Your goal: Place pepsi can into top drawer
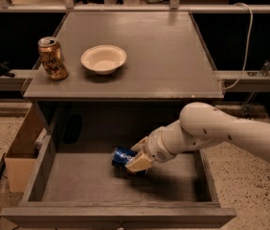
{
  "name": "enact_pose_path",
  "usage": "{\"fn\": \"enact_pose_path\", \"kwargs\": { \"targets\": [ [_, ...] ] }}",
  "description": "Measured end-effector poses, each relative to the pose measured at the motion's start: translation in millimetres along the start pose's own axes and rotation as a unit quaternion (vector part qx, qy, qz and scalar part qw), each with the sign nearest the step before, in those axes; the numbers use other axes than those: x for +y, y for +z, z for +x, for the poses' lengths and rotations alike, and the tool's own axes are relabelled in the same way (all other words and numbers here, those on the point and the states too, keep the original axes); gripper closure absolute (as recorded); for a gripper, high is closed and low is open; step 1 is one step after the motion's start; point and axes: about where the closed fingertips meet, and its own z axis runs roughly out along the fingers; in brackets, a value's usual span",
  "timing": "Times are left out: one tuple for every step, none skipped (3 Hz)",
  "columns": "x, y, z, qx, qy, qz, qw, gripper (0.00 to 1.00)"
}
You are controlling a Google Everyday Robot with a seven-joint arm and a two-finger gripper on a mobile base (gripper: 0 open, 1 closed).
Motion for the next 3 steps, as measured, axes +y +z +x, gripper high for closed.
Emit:
{"fn": "enact_pose_path", "kwargs": {
  "targets": [
    [0.0,0.0,0.0,0.0,0.0,0.0,1.0,0.2],
    [0.1,0.1,0.0,0.0,0.0,0.0,1.0,0.0],
    [0.1,0.1,0.0,0.0,0.0,0.0,1.0,0.0]
  ]
}}
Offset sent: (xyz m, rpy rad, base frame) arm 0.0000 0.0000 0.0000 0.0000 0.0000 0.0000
